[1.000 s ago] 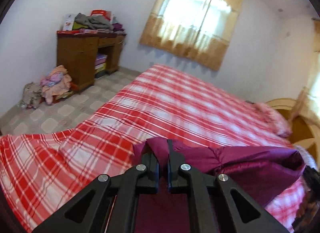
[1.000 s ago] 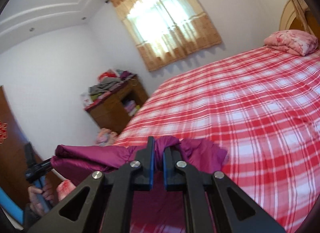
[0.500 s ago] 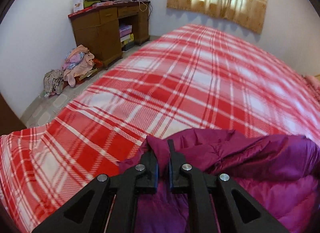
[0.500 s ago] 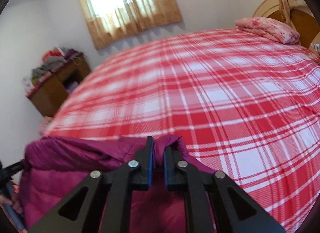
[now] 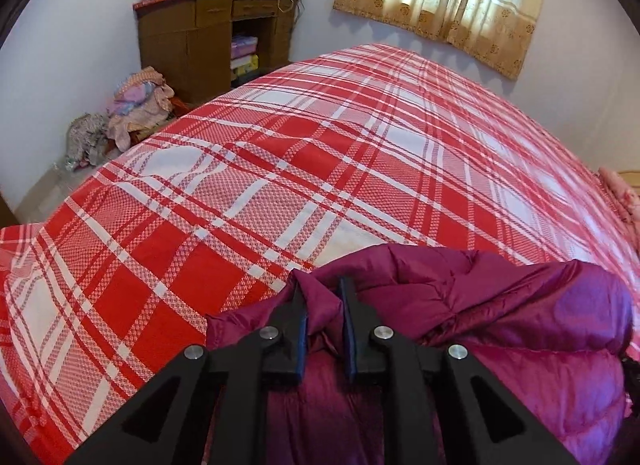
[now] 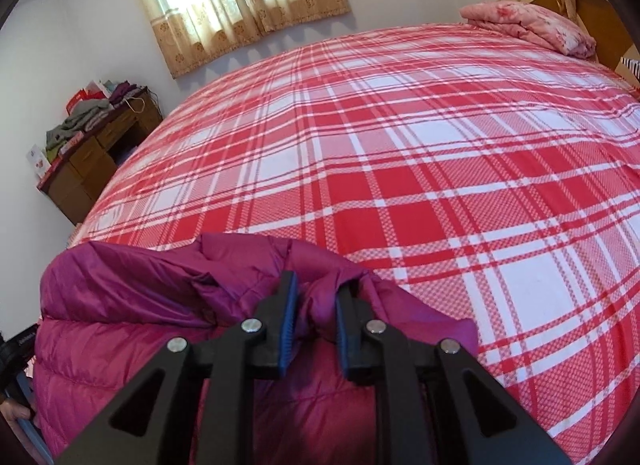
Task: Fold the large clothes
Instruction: 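Lift the hem with both grippers and fold it toward the collar, then lower the folded hem onto the jacket and open both grippers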
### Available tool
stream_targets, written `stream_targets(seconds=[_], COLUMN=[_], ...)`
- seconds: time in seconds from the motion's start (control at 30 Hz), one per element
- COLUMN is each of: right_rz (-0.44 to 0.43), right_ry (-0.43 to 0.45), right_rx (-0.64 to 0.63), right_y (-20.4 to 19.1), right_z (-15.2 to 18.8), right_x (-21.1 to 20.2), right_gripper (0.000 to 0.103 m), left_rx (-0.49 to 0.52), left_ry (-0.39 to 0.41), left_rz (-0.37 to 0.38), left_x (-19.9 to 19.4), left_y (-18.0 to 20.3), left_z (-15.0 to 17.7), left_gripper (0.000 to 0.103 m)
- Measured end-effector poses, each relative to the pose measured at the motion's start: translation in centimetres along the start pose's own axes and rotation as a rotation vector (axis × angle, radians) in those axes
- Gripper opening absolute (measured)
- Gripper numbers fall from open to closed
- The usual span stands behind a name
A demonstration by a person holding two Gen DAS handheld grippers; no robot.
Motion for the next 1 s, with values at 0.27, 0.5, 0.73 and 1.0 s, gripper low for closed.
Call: stream_targets(seconds=[0.27, 0.5, 0.73, 1.0], right_rz=[-0.04, -0.074, -0.168, -0.097], right_ry=[0.137, 0.155, 0.033, -0.053], right_rx=[0.042, -0.176, -0.232, -0.204], right_y=[1.9, -3.8, -12.3, -13.0], right_z=[-1.8, -0.1, 1.1, 3.0], right_x=[-6.7, -12.0, -6.9, 1.7], right_gripper=[0.078, 0.024, 0.024, 0.022], left_rx=[-0.003, 0.134, 0.327, 0.295], left_ry=[0.121, 0.166, 0.151, 0.062], left_rz=[0.005, 0.065, 0.062, -0.046], left_x=[-8.4, -11.9, -9.2, -1.7], left_y=[-3.4, 1.9, 12.4, 12.2], left_z=[-1.7, 1.4, 3.4, 4.0], left_gripper=[0.072, 0.078, 0.079, 0.079])
Point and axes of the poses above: each gripper's, at about its wrist camera, not at the fingertips, and x roughly the way its jaws point, y to its right, z to its underside, the point moved 1 cm from there along x, roughly the way its jaws point
